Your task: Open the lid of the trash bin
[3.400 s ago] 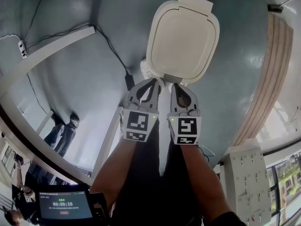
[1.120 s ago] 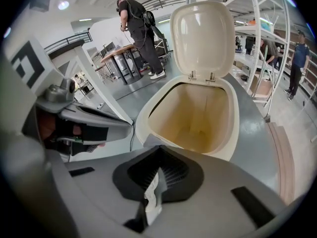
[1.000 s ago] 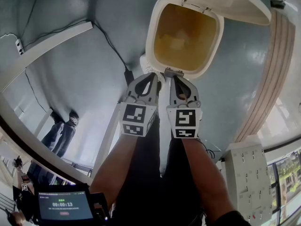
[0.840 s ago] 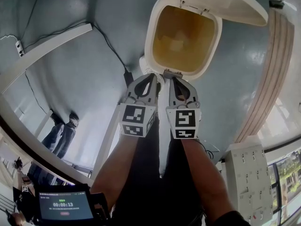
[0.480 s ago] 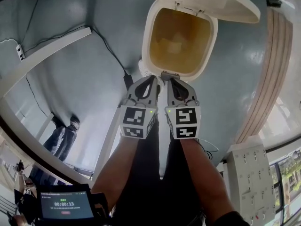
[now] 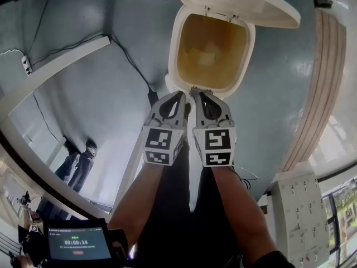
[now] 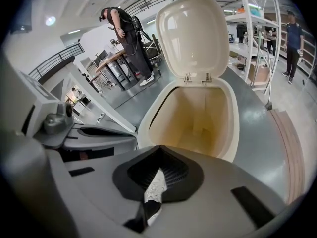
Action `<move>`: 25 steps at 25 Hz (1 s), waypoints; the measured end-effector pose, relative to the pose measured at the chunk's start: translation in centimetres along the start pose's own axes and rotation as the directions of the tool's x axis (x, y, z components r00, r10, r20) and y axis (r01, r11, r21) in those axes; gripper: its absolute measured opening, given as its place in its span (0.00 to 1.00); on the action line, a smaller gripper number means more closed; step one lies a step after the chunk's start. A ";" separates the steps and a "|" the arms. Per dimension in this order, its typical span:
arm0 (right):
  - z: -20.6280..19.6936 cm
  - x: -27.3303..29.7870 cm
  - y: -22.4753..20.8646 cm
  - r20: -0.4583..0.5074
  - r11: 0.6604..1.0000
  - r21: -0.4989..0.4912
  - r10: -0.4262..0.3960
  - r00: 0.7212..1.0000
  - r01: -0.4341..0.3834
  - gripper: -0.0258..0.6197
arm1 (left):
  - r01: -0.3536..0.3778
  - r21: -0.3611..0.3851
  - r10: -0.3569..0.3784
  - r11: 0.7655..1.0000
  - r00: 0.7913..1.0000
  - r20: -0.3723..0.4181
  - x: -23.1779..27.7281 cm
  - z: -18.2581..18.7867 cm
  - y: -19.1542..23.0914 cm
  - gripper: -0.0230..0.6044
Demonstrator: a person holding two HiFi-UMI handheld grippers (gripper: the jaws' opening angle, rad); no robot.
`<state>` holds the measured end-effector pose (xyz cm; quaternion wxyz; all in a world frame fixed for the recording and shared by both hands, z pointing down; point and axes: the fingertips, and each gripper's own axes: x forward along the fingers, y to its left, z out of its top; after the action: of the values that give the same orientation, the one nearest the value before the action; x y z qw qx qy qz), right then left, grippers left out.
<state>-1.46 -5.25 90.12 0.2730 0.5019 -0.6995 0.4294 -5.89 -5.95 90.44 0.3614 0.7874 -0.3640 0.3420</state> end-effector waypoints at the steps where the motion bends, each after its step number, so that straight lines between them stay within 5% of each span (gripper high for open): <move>1: 0.2 -0.2 0.0 0.006 1.000 -0.002 0.001 1.000 -0.001 0.04 | 0.001 0.003 -0.001 1.000 1.000 0.006 -0.1 0.3 -0.1 0.04; 10: 4.5 -3.4 0.2 0.088 1.000 -0.020 -0.007 0.996 0.009 0.04 | -0.010 0.043 0.007 0.999 0.997 0.074 -2.3 5.0 -1.5 0.04; 25: 20.0 -17.7 0.6 0.338 0.989 -0.130 -0.018 0.941 0.066 0.04 | -0.085 0.118 0.050 0.989 0.960 0.276 -13.4 21.6 -5.4 0.04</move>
<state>5.08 -14.38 65.88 0.1931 0.5624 -0.7530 0.2816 -2.17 -16.71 67.04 0.2444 0.8357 -0.4141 0.2652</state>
